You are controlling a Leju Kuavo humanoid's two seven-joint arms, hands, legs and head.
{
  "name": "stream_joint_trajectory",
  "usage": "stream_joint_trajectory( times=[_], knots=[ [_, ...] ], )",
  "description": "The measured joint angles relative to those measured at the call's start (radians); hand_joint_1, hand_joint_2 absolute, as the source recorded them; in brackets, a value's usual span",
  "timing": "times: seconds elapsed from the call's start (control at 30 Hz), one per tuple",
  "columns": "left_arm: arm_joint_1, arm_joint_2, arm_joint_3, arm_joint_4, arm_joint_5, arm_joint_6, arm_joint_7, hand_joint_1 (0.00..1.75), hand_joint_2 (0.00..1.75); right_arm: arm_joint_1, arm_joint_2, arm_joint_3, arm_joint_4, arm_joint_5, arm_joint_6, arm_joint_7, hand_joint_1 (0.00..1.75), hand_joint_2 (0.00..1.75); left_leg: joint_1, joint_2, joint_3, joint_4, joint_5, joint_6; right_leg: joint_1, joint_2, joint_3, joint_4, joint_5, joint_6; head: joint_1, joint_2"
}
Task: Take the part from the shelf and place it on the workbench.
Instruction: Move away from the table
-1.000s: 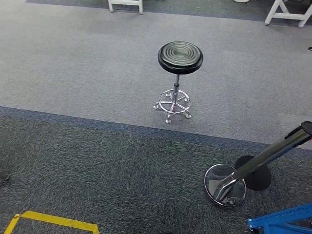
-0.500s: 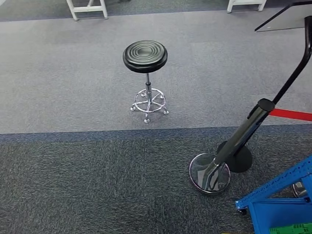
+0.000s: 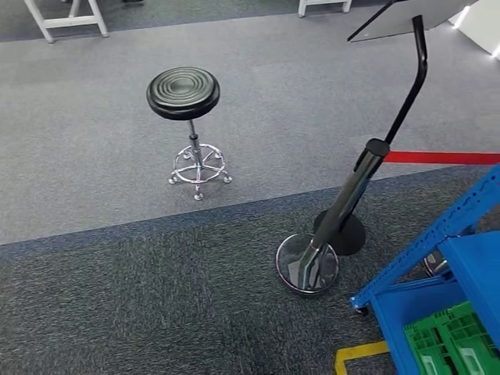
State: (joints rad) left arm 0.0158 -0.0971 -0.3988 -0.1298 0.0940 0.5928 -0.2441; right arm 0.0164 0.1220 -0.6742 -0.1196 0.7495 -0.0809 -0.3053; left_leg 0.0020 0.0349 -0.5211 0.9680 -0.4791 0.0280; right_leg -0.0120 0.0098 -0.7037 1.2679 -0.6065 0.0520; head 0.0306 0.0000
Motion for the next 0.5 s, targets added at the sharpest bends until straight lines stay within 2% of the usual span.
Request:
stream_joint_trajectory(
  times=[0.03, 0.07, 0.1, 0.17, 0.2, 0.27, 0.3, 0.37, 0.4, 0.43, 0.47, 0.5],
  knots=[
    [-0.001, 0.000, -0.003, 0.000, -0.004, 0.000, 0.000, 0.00, 0.00, 0.002, -0.002, -0.004, 0.005, -0.005, -0.003, -0.004, 0.00, 0.00, 0.001, 0.013, 0.000, 0.001, -0.001, -0.002, -0.003, -0.006, 0.014, -0.017, 0.016, 0.004, 0.000, 0.000],
    [-0.002, -0.001, -0.007, -0.001, -0.007, 0.000, 0.000, 0.00, 0.00, 0.004, -0.005, -0.007, 0.010, -0.009, -0.006, -0.008, 0.00, 0.00, 0.002, 0.025, 0.001, 0.002, -0.003, -0.005, -0.006, -0.016, 0.048, -0.072, 0.046, 0.007, 0.000, 0.000],
    [-0.003, -0.001, -0.011, -0.002, -0.009, 0.000, 0.000, 0.00, 0.00, 0.005, -0.007, -0.011, 0.015, -0.012, -0.007, -0.011, 0.00, 0.00, 0.001, 0.036, 0.003, 0.005, -0.007, -0.010, -0.008, -0.038, 0.089, -0.145, 0.071, 0.009, 0.001, 0.000],
    [-0.004, -0.001, -0.017, -0.004, -0.010, 0.000, 0.000, 0.00, 0.00, 0.003, -0.010, -0.014, 0.023, -0.014, -0.009, -0.014, 0.00, 0.00, -0.002, 0.054, 0.007, 0.013, -0.014, -0.023, -0.008, -0.070, 0.153, -0.249, 0.102, 0.000, 0.000, 0.000],
    [-0.006, -0.001, -0.018, -0.005, -0.010, 0.000, 0.000, 0.00, 0.00, 0.002, -0.010, -0.016, 0.026, -0.015, -0.009, -0.015, 0.00, 0.00, -0.004, 0.062, 0.009, 0.015, -0.016, -0.029, -0.006, -0.076, 0.161, -0.266, 0.103, -0.008, -0.002, 0.000],
    [-0.009, -0.001, -0.021, -0.007, -0.010, 0.000, 0.001, 0.00, 0.00, 0.004, -0.011, -0.020, 0.034, -0.016, -0.011, -0.017, 0.00, 0.00, -0.003, 0.073, 0.013, 0.016, -0.019, -0.040, -0.005, -0.057, 0.158, -0.265, 0.105, -0.026, -0.004, 0.000],
    [-0.010, -0.001, -0.022, -0.009, -0.011, 0.001, 0.001, 0.00, 0.00, 0.005, -0.011, -0.022, 0.038, -0.016, -0.013, -0.018, 0.00, 0.00, 0.000, 0.063, 0.014, 0.022, -0.027, -0.047, -0.006, -0.048, 0.157, -0.266, 0.107, -0.032, -0.005, 0.000],
    [-0.010, -0.002, -0.024, -0.013, -0.011, 0.001, 0.001, 0.00, 0.00, 0.004, -0.012, -0.025, 0.044, -0.019, -0.019, -0.022, 0.00, 0.00, 0.005, 0.018, -0.008, 0.080, -0.072, -0.058, -0.009, -0.030, 0.162, -0.269, 0.112, -0.044, -0.007, 0.000],
    [-0.009, -0.002, -0.025, -0.013, -0.011, 0.001, 0.003, 0.00, 0.00, 0.002, -0.013, -0.026, 0.048, -0.021, -0.022, -0.025, 0.00, 0.00, 0.007, -0.005, -0.033, 0.138, -0.106, -0.061, -0.008, -0.019, 0.160, -0.269, 0.114, -0.048, -0.008, 0.000],
    [-0.007, -0.002, -0.025, -0.013, -0.011, 0.000, 0.006, 0.00, 0.00, -0.001, -0.014, -0.027, 0.054, -0.022, -0.027, -0.029, 0.00, 0.00, 0.007, -0.017, -0.063, 0.205, -0.140, -0.062, -0.008, -0.008, 0.159, -0.269, 0.115, -0.050, -0.009, 0.000],
    [-0.005, -0.002, -0.025, -0.014, -0.012, 0.000, 0.009, 0.00, 0.00, -0.003, -0.015, -0.028, 0.060, -0.024, -0.031, -0.033, 0.00, 0.00, 0.007, -0.022, -0.091, 0.264, -0.160, -0.061, -0.007, 0.006, 0.158, -0.268, 0.115, -0.051, -0.008, 0.000],
    [-0.004, -0.002, -0.026, -0.014, -0.012, -0.001, 0.011, 0.00, 0.00, -0.003, -0.017, -0.029, 0.066, -0.026, -0.035, -0.036, 0.00, 0.00, 0.007, -0.024, -0.109, 0.296, -0.161, -0.060, -0.006, 0.020, 0.158, -0.268, 0.115, -0.051, -0.009, 0.000]
  ],
)
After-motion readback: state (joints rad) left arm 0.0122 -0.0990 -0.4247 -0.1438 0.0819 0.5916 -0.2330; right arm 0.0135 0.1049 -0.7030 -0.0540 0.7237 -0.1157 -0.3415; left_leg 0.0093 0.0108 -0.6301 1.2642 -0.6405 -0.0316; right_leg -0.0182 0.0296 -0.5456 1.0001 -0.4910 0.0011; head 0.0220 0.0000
